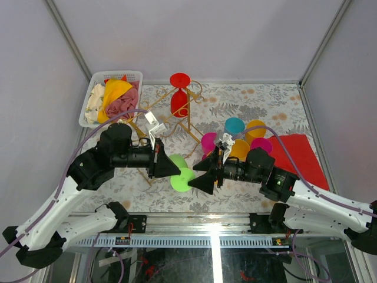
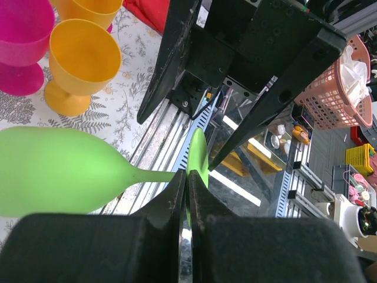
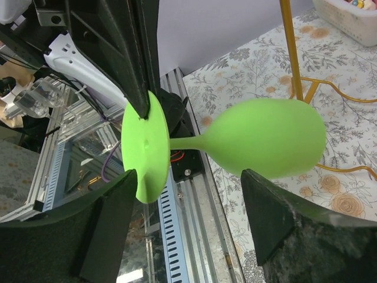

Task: Take the wine glass off the wine glass rack
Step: Place the wine glass at the center of the board.

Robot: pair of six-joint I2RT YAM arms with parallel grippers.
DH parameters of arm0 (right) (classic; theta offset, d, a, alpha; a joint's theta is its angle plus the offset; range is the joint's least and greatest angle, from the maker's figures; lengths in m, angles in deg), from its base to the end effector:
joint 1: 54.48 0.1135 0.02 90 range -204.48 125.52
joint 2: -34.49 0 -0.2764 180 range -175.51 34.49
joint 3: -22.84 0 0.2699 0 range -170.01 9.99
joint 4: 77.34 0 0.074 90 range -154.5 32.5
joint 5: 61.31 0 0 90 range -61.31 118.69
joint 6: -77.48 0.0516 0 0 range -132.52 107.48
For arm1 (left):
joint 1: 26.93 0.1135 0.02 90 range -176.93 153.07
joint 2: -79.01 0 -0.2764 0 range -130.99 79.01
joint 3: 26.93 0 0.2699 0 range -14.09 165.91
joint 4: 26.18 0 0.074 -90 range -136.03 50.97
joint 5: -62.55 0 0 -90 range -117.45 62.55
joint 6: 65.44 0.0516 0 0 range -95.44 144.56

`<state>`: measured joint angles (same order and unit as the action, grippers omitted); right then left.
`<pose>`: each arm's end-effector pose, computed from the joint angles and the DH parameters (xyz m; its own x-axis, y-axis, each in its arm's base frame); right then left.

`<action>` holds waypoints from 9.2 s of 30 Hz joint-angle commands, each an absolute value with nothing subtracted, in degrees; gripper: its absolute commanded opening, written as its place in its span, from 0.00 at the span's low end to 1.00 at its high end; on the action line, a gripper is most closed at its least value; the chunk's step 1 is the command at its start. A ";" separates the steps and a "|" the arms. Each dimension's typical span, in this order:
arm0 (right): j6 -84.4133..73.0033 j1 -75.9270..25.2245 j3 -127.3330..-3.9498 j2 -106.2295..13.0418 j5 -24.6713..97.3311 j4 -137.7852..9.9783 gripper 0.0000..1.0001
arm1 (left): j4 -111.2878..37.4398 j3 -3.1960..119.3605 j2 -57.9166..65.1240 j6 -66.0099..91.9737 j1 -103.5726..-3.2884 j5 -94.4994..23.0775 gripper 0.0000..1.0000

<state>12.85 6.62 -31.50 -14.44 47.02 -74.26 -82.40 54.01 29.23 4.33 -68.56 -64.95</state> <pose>0.0969 0.2092 0.3523 -0.4034 0.1109 -0.9083 -0.8965 0.1507 0.4166 0.1111 -0.1408 0.4155 -0.6218 0.1857 -0.7608 0.7718 0.3100 -0.5552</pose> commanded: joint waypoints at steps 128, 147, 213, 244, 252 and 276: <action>20.69 -1.98 -32.33 -3.72 24.74 -68.80 0.90 | -55.45 20.61 51.19 31.95 -92.28 -65.01 0.00; 37.12 -16.16 -30.41 -16.70 72.11 -88.05 0.72 | -57.39 21.16 53.99 33.89 -92.29 -64.10 0.00; 37.53 -11.18 -28.21 -17.41 88.88 -101.01 0.00 | -55.18 20.10 60.31 31.42 -92.27 -58.66 0.31; 4.09 12.57 -48.15 -29.21 35.22 -50.01 0.00 | -66.51 32.45 58.33 10.23 -92.23 -34.82 1.00; 1.79 13.85 -52.29 -37.37 26.94 -44.44 0.00 | -69.16 36.32 56.21 5.21 -92.26 -25.21 1.00; -1.29 13.78 -57.80 -50.70 13.65 -43.19 0.05 | -70.32 37.77 58.84 5.07 -92.28 -22.86 1.00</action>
<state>-0.38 13.42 -55.15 -49.54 16.74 -43.29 -70.29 37.11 58.30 5.12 -92.49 -24.40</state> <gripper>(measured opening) 0.032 0.997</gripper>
